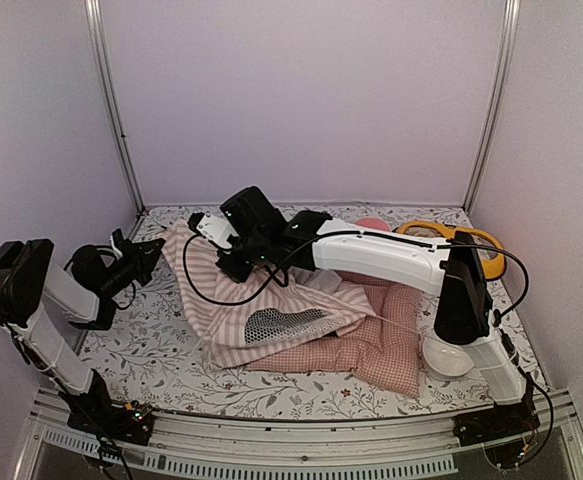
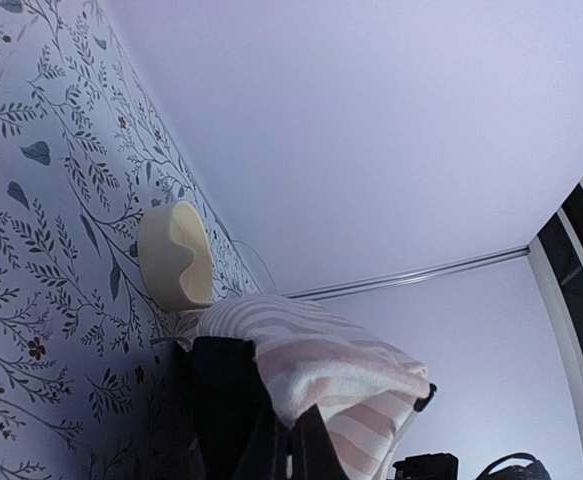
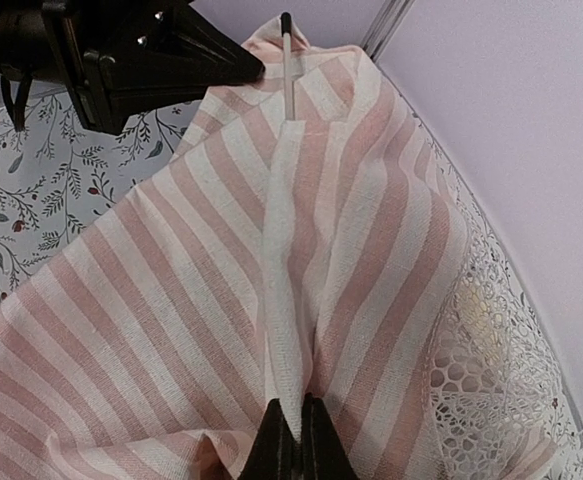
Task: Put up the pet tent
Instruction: Insert the tent pole into the pole socket of the pet tent.
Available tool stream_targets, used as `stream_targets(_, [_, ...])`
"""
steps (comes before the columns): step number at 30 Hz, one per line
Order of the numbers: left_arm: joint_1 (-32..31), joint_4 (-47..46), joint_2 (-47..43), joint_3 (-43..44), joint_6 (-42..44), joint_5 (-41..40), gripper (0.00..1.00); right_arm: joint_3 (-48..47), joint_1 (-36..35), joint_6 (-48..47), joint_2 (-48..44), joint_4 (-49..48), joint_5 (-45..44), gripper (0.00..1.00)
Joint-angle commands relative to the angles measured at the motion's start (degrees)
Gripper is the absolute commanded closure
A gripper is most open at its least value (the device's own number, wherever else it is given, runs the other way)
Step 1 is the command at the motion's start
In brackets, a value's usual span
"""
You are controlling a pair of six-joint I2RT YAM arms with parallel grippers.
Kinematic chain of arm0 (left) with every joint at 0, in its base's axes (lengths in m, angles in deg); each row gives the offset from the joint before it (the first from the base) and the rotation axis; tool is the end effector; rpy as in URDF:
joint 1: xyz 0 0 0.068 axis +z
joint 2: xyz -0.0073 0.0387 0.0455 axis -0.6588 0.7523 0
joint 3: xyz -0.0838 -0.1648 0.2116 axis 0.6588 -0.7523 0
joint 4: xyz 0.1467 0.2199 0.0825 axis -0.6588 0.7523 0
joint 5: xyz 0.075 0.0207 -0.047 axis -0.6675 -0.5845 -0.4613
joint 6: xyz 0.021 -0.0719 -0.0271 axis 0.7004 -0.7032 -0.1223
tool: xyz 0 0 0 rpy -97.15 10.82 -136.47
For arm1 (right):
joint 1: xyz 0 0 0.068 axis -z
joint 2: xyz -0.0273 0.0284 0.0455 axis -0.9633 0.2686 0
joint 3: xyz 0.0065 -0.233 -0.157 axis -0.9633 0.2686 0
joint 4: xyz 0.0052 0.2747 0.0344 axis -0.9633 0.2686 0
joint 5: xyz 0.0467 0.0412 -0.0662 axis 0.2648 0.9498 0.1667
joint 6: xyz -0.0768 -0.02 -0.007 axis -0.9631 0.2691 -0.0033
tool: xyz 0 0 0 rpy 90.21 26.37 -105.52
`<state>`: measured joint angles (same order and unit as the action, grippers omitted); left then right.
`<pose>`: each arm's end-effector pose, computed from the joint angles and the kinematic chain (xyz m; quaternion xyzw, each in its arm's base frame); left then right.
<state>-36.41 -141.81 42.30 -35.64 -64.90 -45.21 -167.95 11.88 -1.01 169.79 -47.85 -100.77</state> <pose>0.3007 -0.0159 0.1561 -0.2894 0.6378 -0.5951 0.3941 0.2860 0.5218 0.2535 -0.5338 0.7016 0.0986 0.4615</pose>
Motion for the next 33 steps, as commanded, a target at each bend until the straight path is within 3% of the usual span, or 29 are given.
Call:
stream_targets(1, [0.4,-2.9,-1.2,-0.5,0.8,0.1,1.0,-0.1,0.4,1.2,-0.9,1.2,0.2,1.0])
stream_targets(27, [0.8,-1.7,-3.6,-0.2,3.3,1.1,1.0,-0.3,0.9,2.0,-0.6,2.1,0.6,1.0])
stream_targets(33, [0.8,3.0,-6.2,0.0,7.4,1.2,1.0,-0.3,1.9,3.9,-1.1,2.2,1.2,1.0])
